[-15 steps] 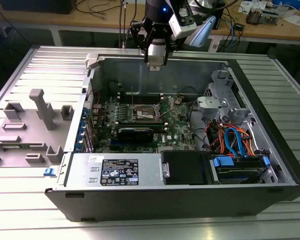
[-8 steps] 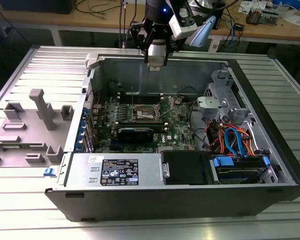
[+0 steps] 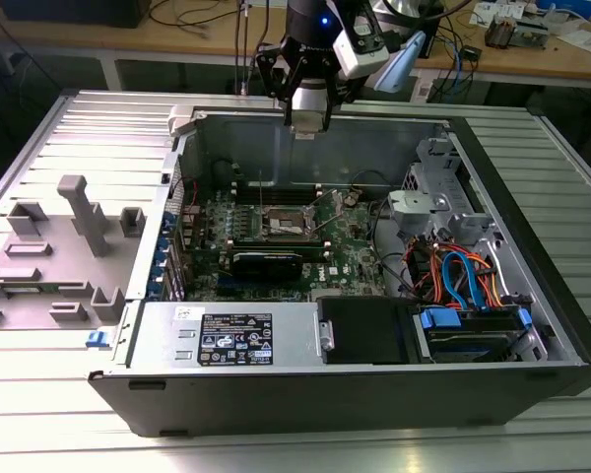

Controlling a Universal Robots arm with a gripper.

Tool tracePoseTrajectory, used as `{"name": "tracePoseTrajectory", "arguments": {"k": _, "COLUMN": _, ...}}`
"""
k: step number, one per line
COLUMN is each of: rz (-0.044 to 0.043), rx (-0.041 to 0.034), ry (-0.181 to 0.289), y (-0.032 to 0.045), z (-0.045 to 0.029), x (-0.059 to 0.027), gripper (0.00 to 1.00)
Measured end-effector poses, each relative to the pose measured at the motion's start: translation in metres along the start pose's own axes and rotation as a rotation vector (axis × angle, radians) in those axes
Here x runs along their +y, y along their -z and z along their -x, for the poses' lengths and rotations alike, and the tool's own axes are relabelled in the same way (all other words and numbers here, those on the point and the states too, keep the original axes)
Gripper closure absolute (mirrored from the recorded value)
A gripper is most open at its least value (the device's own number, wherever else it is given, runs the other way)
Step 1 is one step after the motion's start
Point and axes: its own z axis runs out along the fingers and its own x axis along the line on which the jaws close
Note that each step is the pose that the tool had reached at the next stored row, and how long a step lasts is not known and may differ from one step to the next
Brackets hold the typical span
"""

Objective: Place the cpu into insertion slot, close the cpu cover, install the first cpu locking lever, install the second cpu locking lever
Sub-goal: 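Place the cpu into insertion slot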

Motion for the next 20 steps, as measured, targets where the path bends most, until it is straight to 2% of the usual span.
{"name": "tracePoseTrajectory", "arguments": {"k": 9, "rz": 0.0, "rx": -0.0001, "ry": 0.0, "y": 0.0003, "z": 0.0001, "x": -0.0041, "gripper": 0.46}}
{"name": "tracePoseTrajectory", "arguments": {"k": 20, "rz": 0.0001, "rx": -0.0007, "ry": -0.008, "y": 0.0003, "z": 0.0001, "x": -0.004, "gripper": 0.46}}
